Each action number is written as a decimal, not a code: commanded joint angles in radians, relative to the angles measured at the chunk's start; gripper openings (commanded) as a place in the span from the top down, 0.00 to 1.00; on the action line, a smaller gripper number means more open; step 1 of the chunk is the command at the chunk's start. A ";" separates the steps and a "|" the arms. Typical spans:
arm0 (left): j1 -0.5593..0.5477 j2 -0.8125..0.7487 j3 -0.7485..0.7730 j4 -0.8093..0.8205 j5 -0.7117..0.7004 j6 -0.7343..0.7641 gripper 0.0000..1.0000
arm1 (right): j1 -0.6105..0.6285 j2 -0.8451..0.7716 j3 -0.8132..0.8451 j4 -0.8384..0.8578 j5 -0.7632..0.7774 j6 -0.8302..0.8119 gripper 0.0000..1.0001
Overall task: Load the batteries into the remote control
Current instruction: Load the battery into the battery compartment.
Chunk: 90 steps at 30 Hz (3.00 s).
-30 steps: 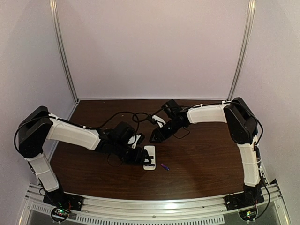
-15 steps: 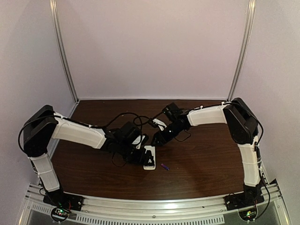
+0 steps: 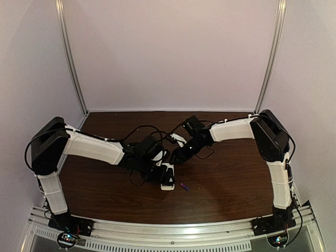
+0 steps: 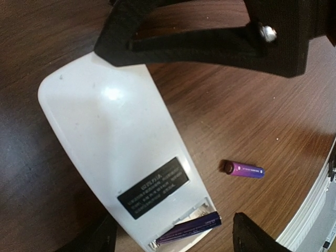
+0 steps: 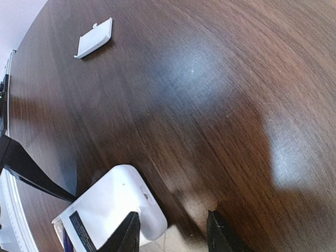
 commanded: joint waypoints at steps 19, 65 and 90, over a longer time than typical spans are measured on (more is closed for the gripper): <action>-0.018 0.053 0.047 -0.065 -0.041 0.051 0.23 | 0.014 -0.025 -0.027 -0.020 0.021 -0.013 0.55; -0.026 0.095 0.061 -0.100 -0.051 0.110 0.25 | 0.014 -0.009 -0.021 -0.017 0.023 -0.013 0.54; -0.032 0.110 0.037 -0.069 -0.054 0.107 0.37 | 0.014 -0.008 -0.027 -0.016 0.019 -0.016 0.53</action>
